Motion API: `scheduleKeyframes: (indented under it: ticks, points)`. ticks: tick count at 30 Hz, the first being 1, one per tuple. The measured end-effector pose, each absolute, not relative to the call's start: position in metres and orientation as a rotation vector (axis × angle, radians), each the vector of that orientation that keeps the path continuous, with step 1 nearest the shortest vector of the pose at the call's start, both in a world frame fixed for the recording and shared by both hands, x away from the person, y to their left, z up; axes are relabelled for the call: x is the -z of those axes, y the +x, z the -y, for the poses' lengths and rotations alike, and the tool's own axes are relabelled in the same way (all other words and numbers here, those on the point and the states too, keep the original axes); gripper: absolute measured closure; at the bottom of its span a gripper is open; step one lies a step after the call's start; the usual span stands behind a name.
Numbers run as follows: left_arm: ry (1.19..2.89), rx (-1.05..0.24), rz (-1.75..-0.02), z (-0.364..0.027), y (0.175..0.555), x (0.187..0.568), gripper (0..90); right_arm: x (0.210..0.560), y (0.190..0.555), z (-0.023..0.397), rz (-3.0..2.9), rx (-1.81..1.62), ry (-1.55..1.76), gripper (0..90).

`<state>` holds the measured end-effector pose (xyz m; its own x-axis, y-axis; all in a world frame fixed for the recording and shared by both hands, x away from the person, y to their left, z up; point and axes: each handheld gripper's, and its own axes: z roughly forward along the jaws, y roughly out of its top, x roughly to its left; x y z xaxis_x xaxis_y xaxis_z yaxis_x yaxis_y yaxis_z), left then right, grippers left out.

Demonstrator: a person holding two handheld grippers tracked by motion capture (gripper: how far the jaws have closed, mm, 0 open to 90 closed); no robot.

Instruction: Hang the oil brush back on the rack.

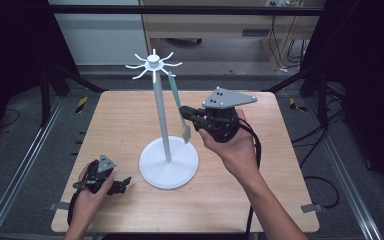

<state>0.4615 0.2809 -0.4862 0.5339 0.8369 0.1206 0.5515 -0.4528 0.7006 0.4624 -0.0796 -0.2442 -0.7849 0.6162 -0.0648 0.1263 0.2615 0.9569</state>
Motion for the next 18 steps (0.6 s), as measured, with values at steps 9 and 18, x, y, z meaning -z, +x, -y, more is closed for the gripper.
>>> scheduleKeyframes:
  ticks: [9, 18]
  points:
    - [2.168, -0.614, -1.118, -0.281, 0.462, 0.486, 3.5, 0.242, 0.459, 0.078, -2.115, -1.511, 0.647, 86.5]
    - [2.166, -0.613, -1.120, -0.280, 0.461, 0.487, 3.6, 0.243, 0.457, 0.089, -2.111, -1.457, 0.671, 86.5]
